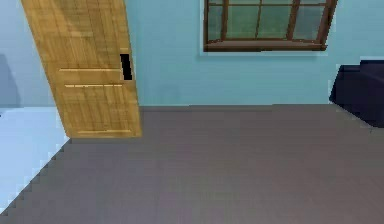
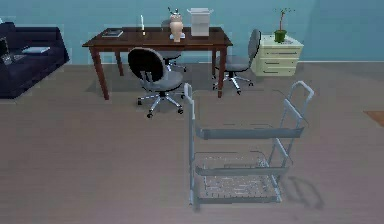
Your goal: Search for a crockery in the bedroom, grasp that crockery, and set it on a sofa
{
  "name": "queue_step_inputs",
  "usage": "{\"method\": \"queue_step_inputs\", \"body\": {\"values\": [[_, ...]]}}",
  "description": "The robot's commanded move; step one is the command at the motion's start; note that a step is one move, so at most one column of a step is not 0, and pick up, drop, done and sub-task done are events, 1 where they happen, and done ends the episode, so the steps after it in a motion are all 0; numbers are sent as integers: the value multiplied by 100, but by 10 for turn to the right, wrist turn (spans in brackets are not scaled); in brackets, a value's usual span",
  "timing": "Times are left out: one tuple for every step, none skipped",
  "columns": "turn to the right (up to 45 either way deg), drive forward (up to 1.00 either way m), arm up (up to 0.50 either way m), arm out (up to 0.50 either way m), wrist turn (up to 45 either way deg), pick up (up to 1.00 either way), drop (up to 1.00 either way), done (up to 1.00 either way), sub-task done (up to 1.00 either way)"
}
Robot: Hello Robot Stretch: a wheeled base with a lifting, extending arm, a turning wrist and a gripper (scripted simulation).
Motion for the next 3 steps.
{"method": "queue_step_inputs", "body": {"values": [[0,55,0,0,0,0,0,0,0],[-210,0,0,0,0,0,0,0,0],[0,80,0,0,0,0,0,0,0]]}}
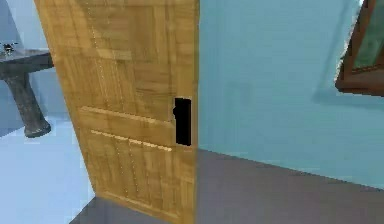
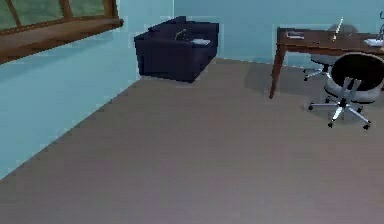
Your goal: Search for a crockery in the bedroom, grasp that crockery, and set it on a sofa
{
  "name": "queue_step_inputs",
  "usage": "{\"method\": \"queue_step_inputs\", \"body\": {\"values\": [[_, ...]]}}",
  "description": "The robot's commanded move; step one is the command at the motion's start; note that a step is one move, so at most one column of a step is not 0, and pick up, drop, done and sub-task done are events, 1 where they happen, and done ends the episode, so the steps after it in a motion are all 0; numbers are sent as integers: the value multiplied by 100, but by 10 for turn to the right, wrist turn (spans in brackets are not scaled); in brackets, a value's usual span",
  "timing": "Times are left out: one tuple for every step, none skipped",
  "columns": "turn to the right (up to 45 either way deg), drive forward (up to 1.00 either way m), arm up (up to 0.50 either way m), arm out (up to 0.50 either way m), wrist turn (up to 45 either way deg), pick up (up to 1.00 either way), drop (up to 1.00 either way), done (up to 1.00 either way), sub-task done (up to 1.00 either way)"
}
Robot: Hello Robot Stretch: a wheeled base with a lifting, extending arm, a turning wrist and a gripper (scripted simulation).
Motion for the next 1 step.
{"method": "queue_step_inputs", "body": {"values": [[-450,0,0,0,0,0,0,0,0]]}}
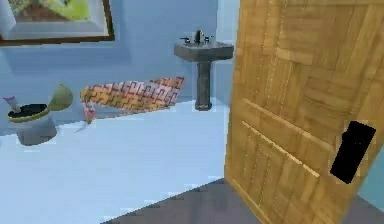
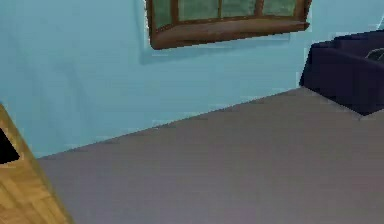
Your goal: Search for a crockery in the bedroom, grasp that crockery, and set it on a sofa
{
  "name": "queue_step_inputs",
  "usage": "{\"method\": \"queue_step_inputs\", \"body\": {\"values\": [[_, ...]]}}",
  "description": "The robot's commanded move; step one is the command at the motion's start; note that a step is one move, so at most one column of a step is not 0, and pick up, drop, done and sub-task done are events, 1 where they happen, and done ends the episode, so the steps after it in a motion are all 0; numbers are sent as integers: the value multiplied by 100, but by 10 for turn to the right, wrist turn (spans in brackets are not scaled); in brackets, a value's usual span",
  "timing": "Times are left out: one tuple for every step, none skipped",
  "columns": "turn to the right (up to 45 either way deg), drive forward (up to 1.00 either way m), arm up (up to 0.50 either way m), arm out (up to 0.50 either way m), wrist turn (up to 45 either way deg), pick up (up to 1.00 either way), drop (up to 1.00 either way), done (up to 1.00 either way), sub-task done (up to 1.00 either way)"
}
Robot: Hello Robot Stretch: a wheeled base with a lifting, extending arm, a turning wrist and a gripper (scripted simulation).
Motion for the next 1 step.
{"method": "queue_step_inputs", "body": {"values": [[-360,0,0,0,0,0,0,0,0]]}}
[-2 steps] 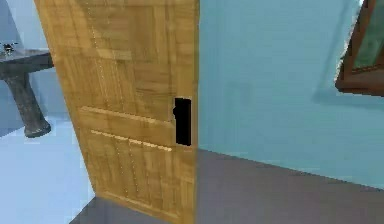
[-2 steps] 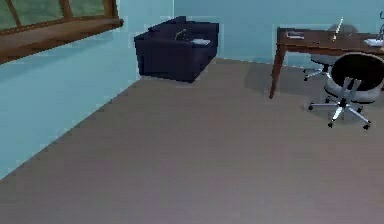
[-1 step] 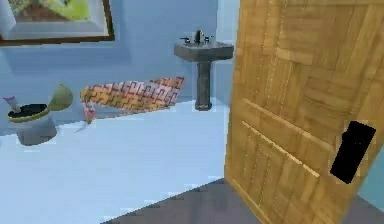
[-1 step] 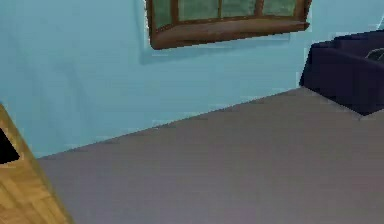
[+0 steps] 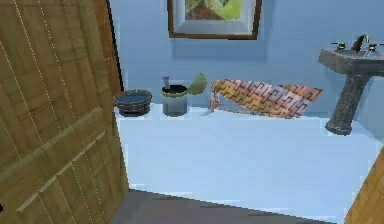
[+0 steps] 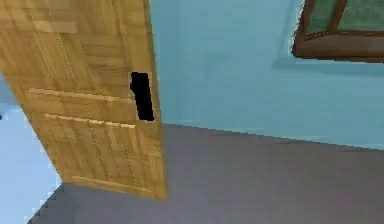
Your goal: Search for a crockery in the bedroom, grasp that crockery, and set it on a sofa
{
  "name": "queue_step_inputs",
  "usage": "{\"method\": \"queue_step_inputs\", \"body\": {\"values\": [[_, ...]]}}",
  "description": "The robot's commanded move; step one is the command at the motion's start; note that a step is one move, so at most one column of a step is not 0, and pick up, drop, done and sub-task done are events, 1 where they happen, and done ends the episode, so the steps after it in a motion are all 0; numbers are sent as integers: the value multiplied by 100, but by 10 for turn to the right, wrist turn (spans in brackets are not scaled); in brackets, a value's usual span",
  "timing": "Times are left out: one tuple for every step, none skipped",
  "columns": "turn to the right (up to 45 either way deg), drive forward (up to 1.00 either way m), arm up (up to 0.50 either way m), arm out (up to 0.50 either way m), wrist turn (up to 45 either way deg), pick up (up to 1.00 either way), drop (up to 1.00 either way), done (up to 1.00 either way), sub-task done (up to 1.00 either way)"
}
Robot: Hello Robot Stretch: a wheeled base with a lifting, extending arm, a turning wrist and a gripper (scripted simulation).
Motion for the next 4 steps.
{"method": "queue_step_inputs", "body": {"values": [[0,100,0,0,0,0,0,0,0],[0,45,0,0,0,0,0,0,0],[-330,0,0,0,0,0,0,0,0],[0,55,0,0,0,0,0,0,0]]}}
